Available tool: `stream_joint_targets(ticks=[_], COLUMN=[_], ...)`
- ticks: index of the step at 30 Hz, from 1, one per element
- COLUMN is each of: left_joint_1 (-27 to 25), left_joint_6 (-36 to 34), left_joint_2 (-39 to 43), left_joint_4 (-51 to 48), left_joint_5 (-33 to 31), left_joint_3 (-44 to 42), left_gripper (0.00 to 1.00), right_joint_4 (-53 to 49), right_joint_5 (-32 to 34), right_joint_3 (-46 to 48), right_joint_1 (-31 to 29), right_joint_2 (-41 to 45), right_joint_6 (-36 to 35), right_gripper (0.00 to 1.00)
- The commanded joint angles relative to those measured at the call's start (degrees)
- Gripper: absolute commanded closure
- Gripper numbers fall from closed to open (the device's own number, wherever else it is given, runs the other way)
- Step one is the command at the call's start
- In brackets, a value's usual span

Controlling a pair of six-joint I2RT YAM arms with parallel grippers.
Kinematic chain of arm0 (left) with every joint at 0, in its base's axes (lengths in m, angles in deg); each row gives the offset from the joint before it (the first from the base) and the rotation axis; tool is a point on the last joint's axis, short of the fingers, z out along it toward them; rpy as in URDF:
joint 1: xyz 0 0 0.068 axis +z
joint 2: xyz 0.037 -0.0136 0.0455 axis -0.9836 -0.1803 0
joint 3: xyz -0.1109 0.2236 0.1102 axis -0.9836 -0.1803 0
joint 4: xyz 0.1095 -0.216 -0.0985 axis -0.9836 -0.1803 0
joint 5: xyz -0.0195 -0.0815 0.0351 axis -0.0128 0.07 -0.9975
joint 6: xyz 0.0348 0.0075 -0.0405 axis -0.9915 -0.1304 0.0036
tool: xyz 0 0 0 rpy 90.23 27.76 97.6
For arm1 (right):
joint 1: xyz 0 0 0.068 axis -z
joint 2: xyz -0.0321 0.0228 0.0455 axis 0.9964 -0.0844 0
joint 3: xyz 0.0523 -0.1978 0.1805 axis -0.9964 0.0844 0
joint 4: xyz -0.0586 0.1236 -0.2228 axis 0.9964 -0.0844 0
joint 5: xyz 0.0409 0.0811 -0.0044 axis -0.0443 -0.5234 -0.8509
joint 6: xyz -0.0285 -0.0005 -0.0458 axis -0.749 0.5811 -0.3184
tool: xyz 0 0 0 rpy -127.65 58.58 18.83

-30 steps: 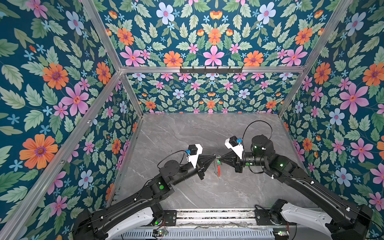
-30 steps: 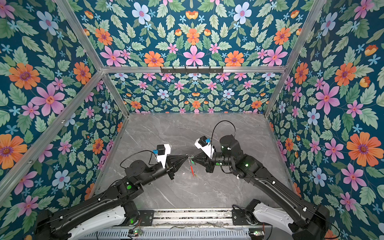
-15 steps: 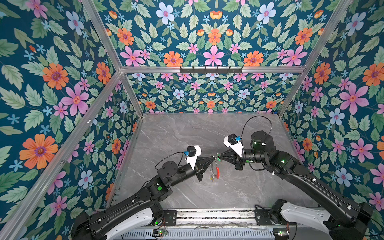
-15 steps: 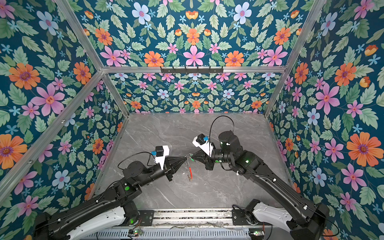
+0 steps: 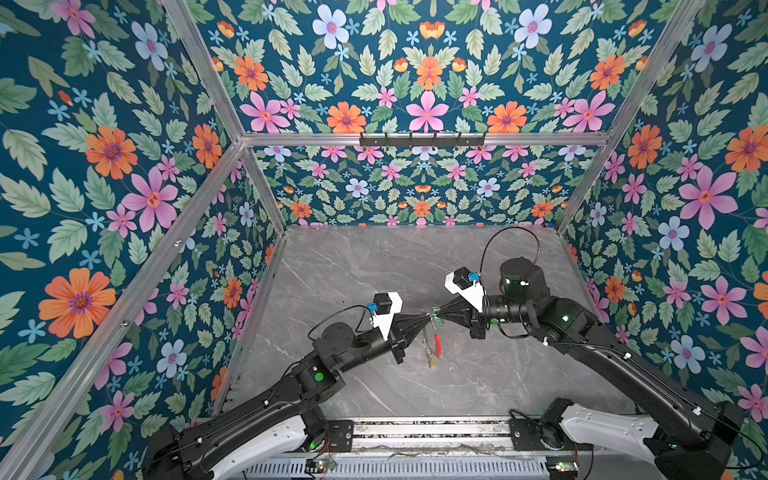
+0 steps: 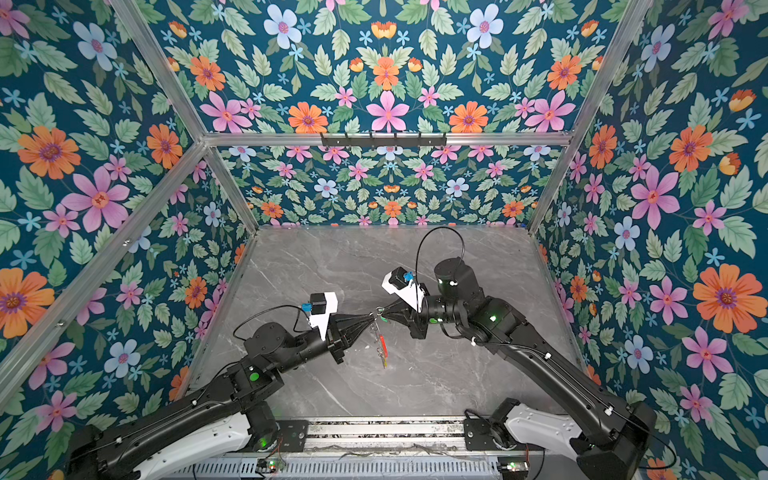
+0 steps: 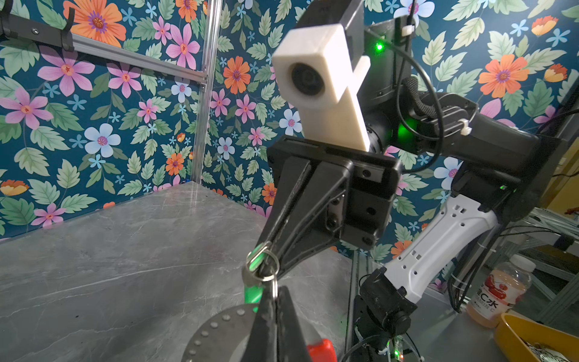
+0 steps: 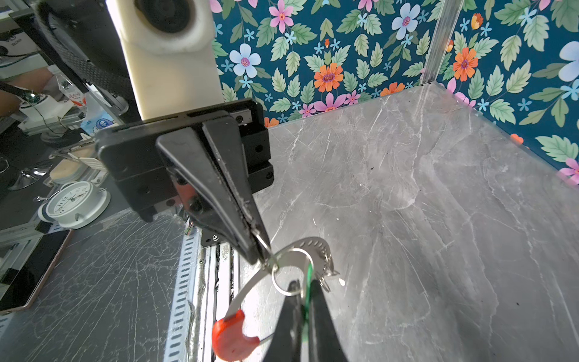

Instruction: Remove the keys from the keyring

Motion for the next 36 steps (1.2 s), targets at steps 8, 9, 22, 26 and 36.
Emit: stream_joint_targets(ticks=[8,9,22,26,36], left_joint_1=[-0.1,-0.1,0.0,0.1,0.6], left_joint_6=[-0.2,-0.3,0.1,0.9,3.3], left_joint_2=[0.4,0.3,-0.1,-0.4,-0.4], left_joint_4=[1.8,1.7,2.1,4.2,8.4], left_joint_5=[4.9,5.1,7.6,11.5,14.1], left_joint_3=[-0.1,0.0,0.3,0.4,-0.4], left_gripper=[1.00,1.00,1.00,1.00,1.00], right_joint_4=[0.2,-0.1,-3.3,-3.9,-3.8], right_joint_5=[-1.2,-1.4,-4.0,-4.7,-7.3], right_joint_3=[-2.5,-2.7,-5.8,-6.4,-6.0], right_joint_1=[1.5,1.5,1.5,1.6,1.8], right_joint_2=[-0.8,-0.9,-2.1,-2.7,-2.5], right_joint_6=[-2.0,-2.1,-4.7,-5.6,-5.8], right_gripper=[1.00,1.00,1.00,1.00,1.00])
